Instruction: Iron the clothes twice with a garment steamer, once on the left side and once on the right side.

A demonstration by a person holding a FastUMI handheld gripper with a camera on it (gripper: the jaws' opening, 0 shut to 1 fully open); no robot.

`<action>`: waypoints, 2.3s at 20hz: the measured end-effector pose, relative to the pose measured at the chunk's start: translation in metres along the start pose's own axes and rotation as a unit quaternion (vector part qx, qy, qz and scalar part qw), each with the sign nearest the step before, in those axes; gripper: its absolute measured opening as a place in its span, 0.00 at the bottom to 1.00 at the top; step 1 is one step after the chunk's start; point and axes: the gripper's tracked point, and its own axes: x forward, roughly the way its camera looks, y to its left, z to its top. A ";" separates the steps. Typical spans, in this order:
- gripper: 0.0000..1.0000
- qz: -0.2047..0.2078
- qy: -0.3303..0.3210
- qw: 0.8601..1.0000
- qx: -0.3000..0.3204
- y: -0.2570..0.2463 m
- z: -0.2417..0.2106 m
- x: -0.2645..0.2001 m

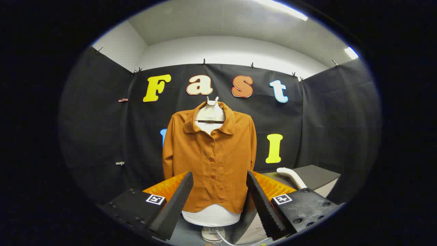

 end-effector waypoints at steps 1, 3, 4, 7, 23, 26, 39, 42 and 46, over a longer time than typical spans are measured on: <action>0.98 0.000 0.000 1.000 0.003 -0.002 0.000 -0.001; 0.98 -0.001 0.003 1.000 0.003 -0.008 0.000 -0.001; 0.98 -0.003 0.005 1.000 0.003 -0.011 -0.001 -0.001; 0.98 -0.009 0.014 1.000 0.011 -0.020 -0.005 -0.004; 0.99 -0.015 0.021 1.000 0.010 -0.027 -0.011 -0.013; 0.99 -0.027 0.024 0.999 0.009 -0.026 -0.013 -0.012; 0.99 -0.120 0.040 0.992 0.010 -0.052 -0.026 0.004; 0.99 -0.139 0.042 0.989 0.014 -0.081 -0.029 0.018; 0.99 -0.144 0.039 0.989 0.009 -0.127 -0.031 0.049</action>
